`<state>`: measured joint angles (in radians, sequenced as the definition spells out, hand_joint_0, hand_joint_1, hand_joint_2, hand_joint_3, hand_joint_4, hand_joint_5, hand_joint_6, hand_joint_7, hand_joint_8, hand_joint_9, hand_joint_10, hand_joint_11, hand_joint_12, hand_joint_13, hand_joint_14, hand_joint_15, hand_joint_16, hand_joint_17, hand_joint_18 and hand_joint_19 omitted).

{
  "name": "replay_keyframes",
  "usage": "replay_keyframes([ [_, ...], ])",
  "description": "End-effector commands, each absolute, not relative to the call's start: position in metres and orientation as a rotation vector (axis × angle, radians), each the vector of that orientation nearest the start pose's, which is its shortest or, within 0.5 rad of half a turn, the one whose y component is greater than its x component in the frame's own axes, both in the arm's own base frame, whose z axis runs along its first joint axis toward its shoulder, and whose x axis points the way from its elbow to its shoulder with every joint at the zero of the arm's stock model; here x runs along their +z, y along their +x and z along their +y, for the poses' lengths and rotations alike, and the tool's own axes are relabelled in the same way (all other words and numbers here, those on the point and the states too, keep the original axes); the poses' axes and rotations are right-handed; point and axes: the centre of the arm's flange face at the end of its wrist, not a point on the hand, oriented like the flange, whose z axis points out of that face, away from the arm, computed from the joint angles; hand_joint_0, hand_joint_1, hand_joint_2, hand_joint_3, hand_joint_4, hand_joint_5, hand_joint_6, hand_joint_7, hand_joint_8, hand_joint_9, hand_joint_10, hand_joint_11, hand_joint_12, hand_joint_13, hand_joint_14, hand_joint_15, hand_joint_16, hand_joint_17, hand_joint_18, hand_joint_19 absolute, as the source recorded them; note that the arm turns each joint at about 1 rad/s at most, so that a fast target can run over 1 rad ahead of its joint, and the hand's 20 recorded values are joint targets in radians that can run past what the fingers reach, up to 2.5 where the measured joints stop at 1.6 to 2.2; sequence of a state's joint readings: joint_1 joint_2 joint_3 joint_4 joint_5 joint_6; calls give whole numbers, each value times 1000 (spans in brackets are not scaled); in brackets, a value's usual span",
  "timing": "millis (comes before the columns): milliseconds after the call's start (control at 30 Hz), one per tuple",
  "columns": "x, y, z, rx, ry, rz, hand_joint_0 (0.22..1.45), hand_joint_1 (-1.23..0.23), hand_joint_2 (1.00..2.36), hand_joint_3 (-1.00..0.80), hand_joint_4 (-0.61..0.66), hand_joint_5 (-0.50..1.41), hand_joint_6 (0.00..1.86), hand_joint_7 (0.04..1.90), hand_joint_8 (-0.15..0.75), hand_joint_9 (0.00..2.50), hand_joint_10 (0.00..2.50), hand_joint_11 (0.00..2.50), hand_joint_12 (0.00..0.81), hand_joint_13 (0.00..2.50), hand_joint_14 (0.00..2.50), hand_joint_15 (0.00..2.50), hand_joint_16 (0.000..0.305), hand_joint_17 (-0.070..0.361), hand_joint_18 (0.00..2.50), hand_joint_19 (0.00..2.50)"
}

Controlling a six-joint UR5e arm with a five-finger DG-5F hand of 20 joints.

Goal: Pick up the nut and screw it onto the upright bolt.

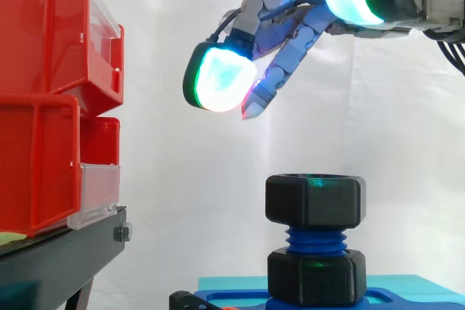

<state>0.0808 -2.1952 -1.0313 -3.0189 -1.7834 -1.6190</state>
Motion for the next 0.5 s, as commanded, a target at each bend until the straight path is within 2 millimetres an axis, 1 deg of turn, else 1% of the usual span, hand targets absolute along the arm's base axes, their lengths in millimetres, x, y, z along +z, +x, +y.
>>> replay_keyframes([
  [0, 373, 747, -42, 183, -257, 1525, 454, -1, 1000, -500, 217, -91, 502, 682, 223, 851, 0, 0, 268, 354, 0, 0, 32, 73, 0, 0],
  [33, 372, 747, -40, 185, -258, 1526, 451, 7, 1000, -500, 217, -91, 502, 683, 222, 838, 0, 0, 271, 347, 0, 0, 33, 74, 0, 0],
  [167, 354, 743, -33, 200, -257, 1559, 450, 13, 1000, -500, 222, -84, 502, 690, 223, 811, 0, 0, 278, 319, 0, 0, 34, 77, 0, 0],
  [233, 350, 742, -29, 209, -256, 1564, 456, 17, 1000, -500, 222, -77, 502, 704, 221, 803, 0, 0, 277, 313, 0, 0, 34, 76, 0, 0],
  [467, 348, 741, -26, 216, -255, 1579, 472, -2, 1000, -500, 233, -59, 503, 764, 221, 794, 0, 0, 276, 305, 0, 0, 33, 74, 0, 0],
])
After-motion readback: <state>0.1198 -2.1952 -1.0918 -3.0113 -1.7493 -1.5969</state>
